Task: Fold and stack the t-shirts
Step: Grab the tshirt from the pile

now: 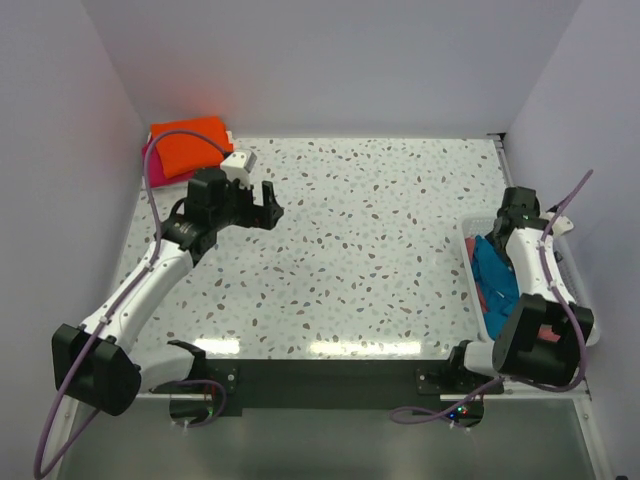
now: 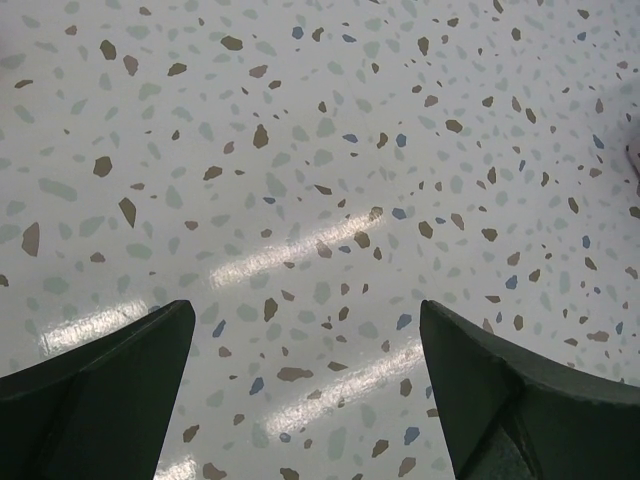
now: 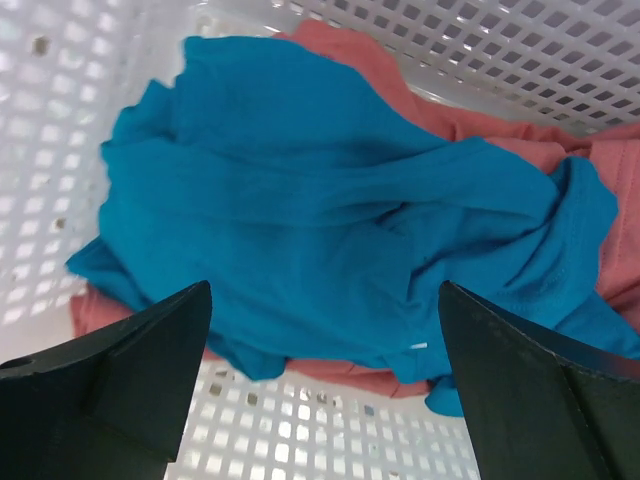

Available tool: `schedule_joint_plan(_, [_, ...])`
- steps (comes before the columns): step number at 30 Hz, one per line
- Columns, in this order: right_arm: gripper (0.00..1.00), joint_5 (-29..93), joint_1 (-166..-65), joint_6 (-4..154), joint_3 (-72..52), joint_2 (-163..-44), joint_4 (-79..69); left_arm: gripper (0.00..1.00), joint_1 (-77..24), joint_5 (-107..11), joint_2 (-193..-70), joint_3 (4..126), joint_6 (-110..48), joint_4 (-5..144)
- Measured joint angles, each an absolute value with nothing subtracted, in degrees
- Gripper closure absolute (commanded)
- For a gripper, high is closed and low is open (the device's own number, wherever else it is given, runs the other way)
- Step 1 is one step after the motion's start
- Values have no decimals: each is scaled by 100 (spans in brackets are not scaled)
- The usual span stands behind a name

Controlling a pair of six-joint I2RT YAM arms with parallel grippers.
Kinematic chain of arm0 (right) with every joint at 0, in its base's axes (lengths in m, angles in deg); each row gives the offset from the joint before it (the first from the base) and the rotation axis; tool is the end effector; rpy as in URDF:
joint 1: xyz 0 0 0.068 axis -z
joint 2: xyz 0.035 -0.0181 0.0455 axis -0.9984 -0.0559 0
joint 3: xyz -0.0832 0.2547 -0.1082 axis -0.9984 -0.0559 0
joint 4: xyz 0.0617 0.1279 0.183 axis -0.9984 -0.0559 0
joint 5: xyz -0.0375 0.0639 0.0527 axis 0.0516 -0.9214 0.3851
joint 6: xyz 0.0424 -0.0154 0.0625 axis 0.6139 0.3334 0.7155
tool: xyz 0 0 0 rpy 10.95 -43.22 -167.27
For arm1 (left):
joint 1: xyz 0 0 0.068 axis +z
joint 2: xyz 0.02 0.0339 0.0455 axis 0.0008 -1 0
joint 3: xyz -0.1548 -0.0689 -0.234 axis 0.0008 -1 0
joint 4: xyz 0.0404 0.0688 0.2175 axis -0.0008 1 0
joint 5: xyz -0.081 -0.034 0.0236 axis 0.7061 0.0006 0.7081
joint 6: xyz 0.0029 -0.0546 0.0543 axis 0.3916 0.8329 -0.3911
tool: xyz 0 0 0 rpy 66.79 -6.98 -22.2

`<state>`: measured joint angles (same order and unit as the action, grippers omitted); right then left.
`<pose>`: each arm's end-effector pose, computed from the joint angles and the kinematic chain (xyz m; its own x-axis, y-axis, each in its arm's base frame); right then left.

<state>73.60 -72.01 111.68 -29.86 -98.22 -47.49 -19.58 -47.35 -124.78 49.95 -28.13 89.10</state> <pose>0.2120 -0.0943 0.2561 -0.3049 0.6699 -0.6770 0.9269 0.3720 -0.0494 0.2399 -0.0961 0.3251 -0.5557 -0.0667 -0.8287 0.3302 0.8971 -0.2936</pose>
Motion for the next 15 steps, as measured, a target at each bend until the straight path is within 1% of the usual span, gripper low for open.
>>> schedule_joint_plan(8, [2,7039,-6471,11371,-3163,-10523,-4185,0,-1955,-4658,-12552,4980,-2728,8899])
schedule_joint_plan(10, [5,6956,-6423,11419,-3183,-10578,-4117,0,-1958,-4658,-12554,4978,-2728,8899])
schedule_joint_plan(12, [9,6923,-6423,11454,-3213,-10584,-4026,0,-1958,-4658,-12558,4978,-2725,8899])
schedule_joint_plan(15, [20,6880,-6423,11505,-3292,-10582,-3903,0,-1958,-4654,-12582,4978,-2725,8899])
